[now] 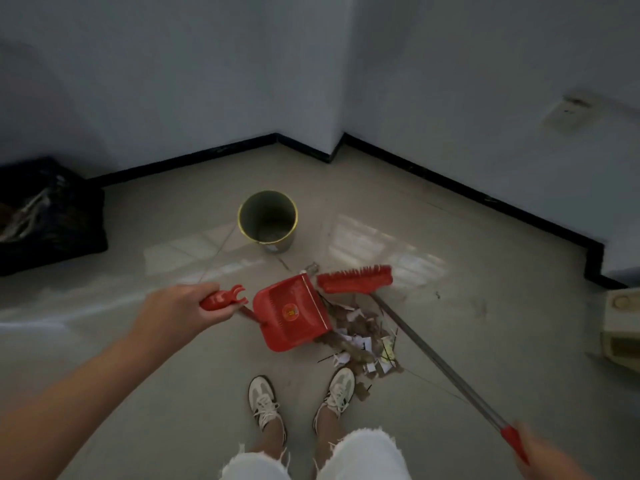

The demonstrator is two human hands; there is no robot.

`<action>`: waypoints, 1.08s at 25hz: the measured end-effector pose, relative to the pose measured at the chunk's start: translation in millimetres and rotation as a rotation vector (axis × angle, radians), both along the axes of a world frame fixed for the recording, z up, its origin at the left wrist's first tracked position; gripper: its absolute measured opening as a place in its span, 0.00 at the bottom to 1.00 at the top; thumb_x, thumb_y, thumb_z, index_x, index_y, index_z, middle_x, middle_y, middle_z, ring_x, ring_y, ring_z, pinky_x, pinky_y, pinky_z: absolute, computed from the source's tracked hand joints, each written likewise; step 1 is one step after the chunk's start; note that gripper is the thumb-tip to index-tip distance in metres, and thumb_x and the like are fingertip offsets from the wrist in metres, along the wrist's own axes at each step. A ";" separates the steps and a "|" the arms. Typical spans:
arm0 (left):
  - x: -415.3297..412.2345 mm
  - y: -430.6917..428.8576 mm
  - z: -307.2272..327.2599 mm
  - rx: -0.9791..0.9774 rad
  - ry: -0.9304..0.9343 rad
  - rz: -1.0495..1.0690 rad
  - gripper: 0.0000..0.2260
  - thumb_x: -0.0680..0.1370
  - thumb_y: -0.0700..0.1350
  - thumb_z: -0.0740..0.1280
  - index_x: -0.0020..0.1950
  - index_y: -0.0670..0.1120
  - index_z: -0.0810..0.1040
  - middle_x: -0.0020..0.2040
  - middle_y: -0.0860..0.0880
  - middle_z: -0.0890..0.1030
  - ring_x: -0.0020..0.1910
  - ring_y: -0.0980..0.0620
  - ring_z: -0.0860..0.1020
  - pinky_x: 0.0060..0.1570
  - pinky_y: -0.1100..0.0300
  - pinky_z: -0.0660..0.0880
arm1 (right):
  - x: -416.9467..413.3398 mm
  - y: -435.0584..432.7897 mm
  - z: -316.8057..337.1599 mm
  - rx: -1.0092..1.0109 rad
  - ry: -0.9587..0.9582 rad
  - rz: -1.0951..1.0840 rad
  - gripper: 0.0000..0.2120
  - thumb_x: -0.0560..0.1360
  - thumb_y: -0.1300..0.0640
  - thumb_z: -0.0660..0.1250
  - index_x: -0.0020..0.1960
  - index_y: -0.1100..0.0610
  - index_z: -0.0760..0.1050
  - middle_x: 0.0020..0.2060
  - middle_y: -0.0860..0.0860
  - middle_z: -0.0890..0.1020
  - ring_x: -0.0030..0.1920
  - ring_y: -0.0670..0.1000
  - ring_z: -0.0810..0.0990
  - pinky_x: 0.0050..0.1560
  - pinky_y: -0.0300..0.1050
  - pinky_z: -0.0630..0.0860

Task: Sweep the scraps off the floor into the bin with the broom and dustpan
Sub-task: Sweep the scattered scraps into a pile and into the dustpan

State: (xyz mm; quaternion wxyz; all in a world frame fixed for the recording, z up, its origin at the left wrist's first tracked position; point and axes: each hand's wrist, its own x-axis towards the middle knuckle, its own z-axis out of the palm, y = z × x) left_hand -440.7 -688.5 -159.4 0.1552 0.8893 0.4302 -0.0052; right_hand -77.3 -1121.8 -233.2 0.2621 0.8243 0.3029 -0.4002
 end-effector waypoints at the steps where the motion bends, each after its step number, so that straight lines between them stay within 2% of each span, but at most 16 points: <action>1: -11.6 -3.0 -2.8 0.004 -0.008 0.022 0.22 0.66 0.70 0.61 0.28 0.51 0.68 0.22 0.53 0.64 0.22 0.51 0.65 0.23 0.62 0.59 | -3.9 16.8 8.7 0.000 -0.013 -0.024 0.18 0.80 0.52 0.56 0.69 0.56 0.65 0.45 0.54 0.82 0.54 0.54 0.82 0.52 0.42 0.73; 3: -43.3 -8.3 -7.6 0.000 -0.009 0.123 0.24 0.66 0.71 0.60 0.29 0.50 0.69 0.22 0.52 0.68 0.23 0.49 0.68 0.23 0.61 0.62 | -15.2 61.1 15.6 0.052 0.022 0.063 0.20 0.79 0.53 0.58 0.69 0.55 0.62 0.52 0.54 0.81 0.51 0.53 0.81 0.46 0.40 0.70; 5: -72.3 -10.9 -10.6 0.004 0.001 0.242 0.26 0.65 0.72 0.59 0.30 0.49 0.71 0.22 0.51 0.69 0.23 0.48 0.70 0.24 0.60 0.64 | -30.1 108.4 4.4 0.160 0.128 0.065 0.09 0.77 0.52 0.60 0.55 0.52 0.64 0.44 0.49 0.78 0.49 0.53 0.80 0.42 0.41 0.68; 6: -84.8 -12.4 -10.9 0.003 0.018 0.280 0.25 0.65 0.72 0.59 0.30 0.49 0.72 0.22 0.51 0.68 0.24 0.47 0.69 0.24 0.60 0.63 | -41.6 133.5 -5.3 0.193 0.177 0.030 0.07 0.77 0.52 0.61 0.49 0.52 0.63 0.39 0.47 0.75 0.45 0.53 0.80 0.41 0.43 0.69; 9: -112.5 -15.7 -9.3 -0.012 0.045 0.348 0.21 0.67 0.70 0.61 0.30 0.53 0.70 0.24 0.50 0.67 0.24 0.46 0.68 0.25 0.59 0.64 | -71.6 207.1 -41.7 0.265 0.228 -0.060 0.08 0.76 0.53 0.63 0.42 0.53 0.65 0.34 0.49 0.73 0.35 0.48 0.73 0.34 0.43 0.70; 13: -124.8 -14.7 -18.1 -0.019 0.082 0.473 0.21 0.68 0.65 0.72 0.28 0.53 0.68 0.23 0.51 0.71 0.26 0.47 0.72 0.27 0.57 0.70 | -96.0 283.2 -76.1 0.233 0.292 -0.023 0.15 0.80 0.56 0.54 0.35 0.54 0.65 0.32 0.52 0.70 0.30 0.50 0.69 0.32 0.46 0.71; 15: -125.4 -11.5 -28.9 0.004 0.126 0.478 0.21 0.68 0.61 0.75 0.29 0.51 0.70 0.23 0.50 0.71 0.26 0.45 0.72 0.27 0.57 0.70 | -98.1 300.0 -85.1 0.060 0.332 0.153 0.12 0.80 0.64 0.50 0.44 0.57 0.70 0.39 0.53 0.71 0.30 0.47 0.65 0.31 0.40 0.66; 16: -125.3 -10.9 -32.5 0.013 0.141 0.464 0.20 0.68 0.60 0.76 0.29 0.49 0.70 0.23 0.49 0.70 0.26 0.45 0.72 0.27 0.56 0.70 | -94.5 300.4 -88.5 -0.024 0.324 0.263 0.12 0.80 0.66 0.50 0.56 0.60 0.71 0.47 0.55 0.73 0.32 0.48 0.67 0.32 0.39 0.65; 17: -125.1 -10.5 -34.0 0.016 0.149 0.443 0.20 0.68 0.60 0.76 0.30 0.49 0.72 0.23 0.48 0.71 0.26 0.44 0.72 0.26 0.56 0.70 | -88.1 294.7 -91.0 -0.064 0.285 0.335 0.17 0.80 0.67 0.51 0.67 0.61 0.65 0.57 0.58 0.72 0.38 0.50 0.73 0.35 0.40 0.69; 18: -127.0 -9.1 -36.0 0.025 0.153 0.421 0.20 0.67 0.61 0.76 0.30 0.48 0.73 0.24 0.48 0.71 0.26 0.44 0.72 0.26 0.56 0.70 | -79.2 281.6 -94.8 -0.064 0.213 0.407 0.21 0.79 0.66 0.53 0.72 0.61 0.60 0.63 0.59 0.70 0.47 0.54 0.77 0.42 0.43 0.73; 19: -128.9 -7.9 -35.6 0.031 0.152 0.405 0.21 0.67 0.62 0.75 0.30 0.48 0.73 0.24 0.47 0.71 0.26 0.44 0.72 0.26 0.56 0.70 | -67.2 263.6 -97.3 -0.069 0.165 0.485 0.22 0.79 0.66 0.53 0.73 0.60 0.59 0.65 0.59 0.69 0.55 0.57 0.77 0.50 0.46 0.75; 21: -131.9 -4.9 -31.8 0.032 0.124 0.369 0.24 0.67 0.67 0.71 0.30 0.47 0.73 0.23 0.47 0.70 0.25 0.43 0.71 0.25 0.57 0.68 | -38.3 214.1 -93.2 -0.127 0.116 0.585 0.22 0.80 0.63 0.51 0.74 0.60 0.58 0.65 0.59 0.69 0.61 0.57 0.76 0.59 0.49 0.74; 23: -131.8 0.8 -28.0 0.037 0.085 0.342 0.25 0.67 0.70 0.63 0.29 0.47 0.71 0.22 0.48 0.67 0.23 0.44 0.69 0.24 0.58 0.67 | -7.2 163.7 -78.6 -0.176 0.093 0.494 0.20 0.82 0.59 0.49 0.73 0.61 0.60 0.66 0.58 0.70 0.63 0.57 0.75 0.61 0.48 0.73; 24: -130.2 2.5 -27.4 0.036 0.076 0.323 0.25 0.67 0.70 0.61 0.29 0.48 0.69 0.22 0.48 0.66 0.23 0.44 0.68 0.24 0.58 0.67 | 7.7 142.0 -66.8 -0.165 0.095 0.377 0.18 0.82 0.55 0.48 0.69 0.60 0.65 0.62 0.57 0.74 0.61 0.56 0.76 0.58 0.46 0.73; 25: -126.8 2.3 -28.0 0.032 0.071 0.305 0.25 0.67 0.70 0.59 0.29 0.48 0.69 0.22 0.48 0.66 0.23 0.45 0.68 0.24 0.58 0.67 | 21.6 122.1 -52.7 -0.110 0.093 0.227 0.17 0.82 0.51 0.50 0.59 0.58 0.72 0.53 0.54 0.79 0.57 0.56 0.78 0.51 0.44 0.73; 27: -118.5 1.6 -35.1 0.033 0.061 0.283 0.26 0.67 0.70 0.58 0.29 0.47 0.70 0.22 0.47 0.68 0.23 0.44 0.69 0.24 0.58 0.67 | 44.0 94.0 -27.9 0.050 0.034 -0.017 0.20 0.78 0.41 0.56 0.37 0.55 0.73 0.32 0.50 0.78 0.42 0.55 0.81 0.38 0.42 0.70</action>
